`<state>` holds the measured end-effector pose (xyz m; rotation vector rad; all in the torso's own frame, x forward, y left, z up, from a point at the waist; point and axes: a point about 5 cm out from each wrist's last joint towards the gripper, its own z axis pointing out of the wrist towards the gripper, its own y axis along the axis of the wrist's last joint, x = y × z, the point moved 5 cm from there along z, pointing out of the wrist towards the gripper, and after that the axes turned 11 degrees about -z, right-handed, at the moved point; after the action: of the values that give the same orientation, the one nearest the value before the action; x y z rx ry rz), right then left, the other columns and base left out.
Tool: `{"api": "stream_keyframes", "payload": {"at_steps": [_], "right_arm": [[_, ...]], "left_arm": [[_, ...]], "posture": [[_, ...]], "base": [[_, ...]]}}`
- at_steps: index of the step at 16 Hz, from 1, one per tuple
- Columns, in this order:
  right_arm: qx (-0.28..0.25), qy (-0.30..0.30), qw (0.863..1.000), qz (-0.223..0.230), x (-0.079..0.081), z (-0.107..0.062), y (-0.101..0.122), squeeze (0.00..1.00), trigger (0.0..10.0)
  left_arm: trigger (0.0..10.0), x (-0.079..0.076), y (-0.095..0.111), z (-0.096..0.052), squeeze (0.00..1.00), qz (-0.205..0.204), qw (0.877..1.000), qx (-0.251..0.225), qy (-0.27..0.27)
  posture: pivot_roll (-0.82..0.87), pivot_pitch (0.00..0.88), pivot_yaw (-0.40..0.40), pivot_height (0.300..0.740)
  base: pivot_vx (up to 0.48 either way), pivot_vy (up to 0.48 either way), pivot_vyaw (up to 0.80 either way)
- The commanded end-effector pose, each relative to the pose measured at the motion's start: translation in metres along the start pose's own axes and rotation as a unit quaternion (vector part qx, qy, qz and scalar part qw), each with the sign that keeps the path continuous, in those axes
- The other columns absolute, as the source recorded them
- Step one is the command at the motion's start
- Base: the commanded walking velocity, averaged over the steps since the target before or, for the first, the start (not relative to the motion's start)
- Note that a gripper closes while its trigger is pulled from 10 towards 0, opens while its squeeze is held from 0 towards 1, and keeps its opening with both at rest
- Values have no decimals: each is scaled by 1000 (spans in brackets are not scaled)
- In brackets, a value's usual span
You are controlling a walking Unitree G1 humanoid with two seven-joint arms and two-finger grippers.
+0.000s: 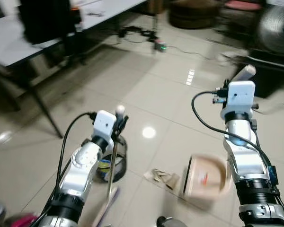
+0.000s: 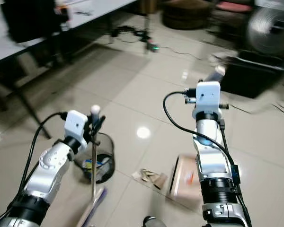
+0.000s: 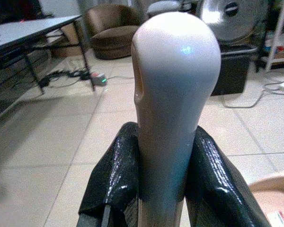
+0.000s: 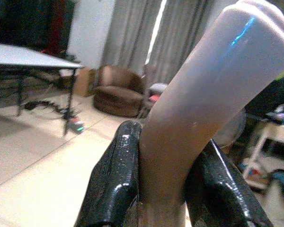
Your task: Sweep floor
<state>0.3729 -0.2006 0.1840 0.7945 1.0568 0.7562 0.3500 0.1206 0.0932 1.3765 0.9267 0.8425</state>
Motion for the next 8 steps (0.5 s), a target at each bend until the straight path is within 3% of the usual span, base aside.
{"api": "stream_keyframes", "payload": {"at_steps": [1,4,6,8], "right_arm": [[-11,-10,1000,-6,-5,-3,7,0,10000],[12,-17,999,25,0,-10,1,0,10000],[59,9,996,73,15,-23,-14,0,10000],[67,22,994,86,23,-29,-18,0,10000]], "left_arm": [[10000,4,1,-1,0,2,1000,-3,8],[10000,4,5,1,0,8,1000,-17,22],[10000,4,13,4,0,9,999,-36,28],[10000,2,18,5,0,7,999,-46,26]], "posture": [[-101,0,29,740],[-105,0,27,740],[-101,0,25,740],[-99,0,26,740]], "base": [[0,0,-800],[0,0,-800],[0,0,-800],[0,0,-800]]}}
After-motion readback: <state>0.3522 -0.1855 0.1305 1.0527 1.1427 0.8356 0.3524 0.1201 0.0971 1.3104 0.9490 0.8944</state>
